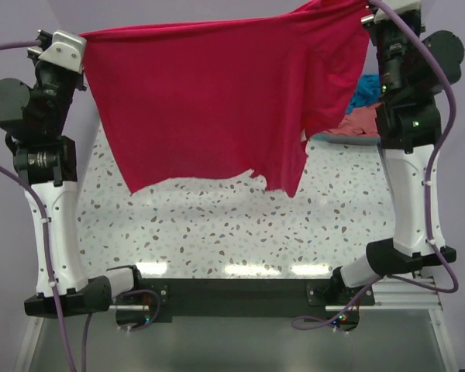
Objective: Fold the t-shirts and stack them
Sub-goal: Flatten the tshirt out
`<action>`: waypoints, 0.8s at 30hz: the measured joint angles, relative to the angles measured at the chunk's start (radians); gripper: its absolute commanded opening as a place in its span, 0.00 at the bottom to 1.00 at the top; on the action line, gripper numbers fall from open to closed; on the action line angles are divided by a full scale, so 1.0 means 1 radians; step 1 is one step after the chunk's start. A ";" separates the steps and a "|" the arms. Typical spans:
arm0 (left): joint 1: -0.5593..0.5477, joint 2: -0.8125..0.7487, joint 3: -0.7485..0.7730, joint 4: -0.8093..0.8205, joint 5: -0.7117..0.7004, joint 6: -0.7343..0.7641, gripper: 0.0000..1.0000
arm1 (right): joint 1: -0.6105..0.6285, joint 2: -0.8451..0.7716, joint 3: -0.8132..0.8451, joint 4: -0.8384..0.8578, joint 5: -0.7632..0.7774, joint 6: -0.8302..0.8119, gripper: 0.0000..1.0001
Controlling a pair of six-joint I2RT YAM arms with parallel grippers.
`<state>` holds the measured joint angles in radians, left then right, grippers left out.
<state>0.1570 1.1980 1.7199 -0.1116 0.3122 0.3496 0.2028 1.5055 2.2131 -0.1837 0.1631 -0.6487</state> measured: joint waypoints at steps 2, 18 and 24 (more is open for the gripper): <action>0.000 0.033 0.000 -0.003 0.006 0.001 0.00 | 0.000 0.027 -0.021 0.013 -0.003 -0.021 0.00; 0.000 0.667 0.465 -0.019 0.046 -0.102 0.00 | 0.000 0.657 0.404 0.080 0.024 -0.086 0.00; 0.000 0.599 0.424 0.133 0.059 -0.095 0.00 | -0.002 0.512 0.250 0.248 0.003 -0.087 0.00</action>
<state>0.1570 1.7969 2.1437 0.0212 0.3714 0.2550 0.2005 2.0178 2.4630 0.0643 0.1661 -0.7353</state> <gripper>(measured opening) 0.030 0.015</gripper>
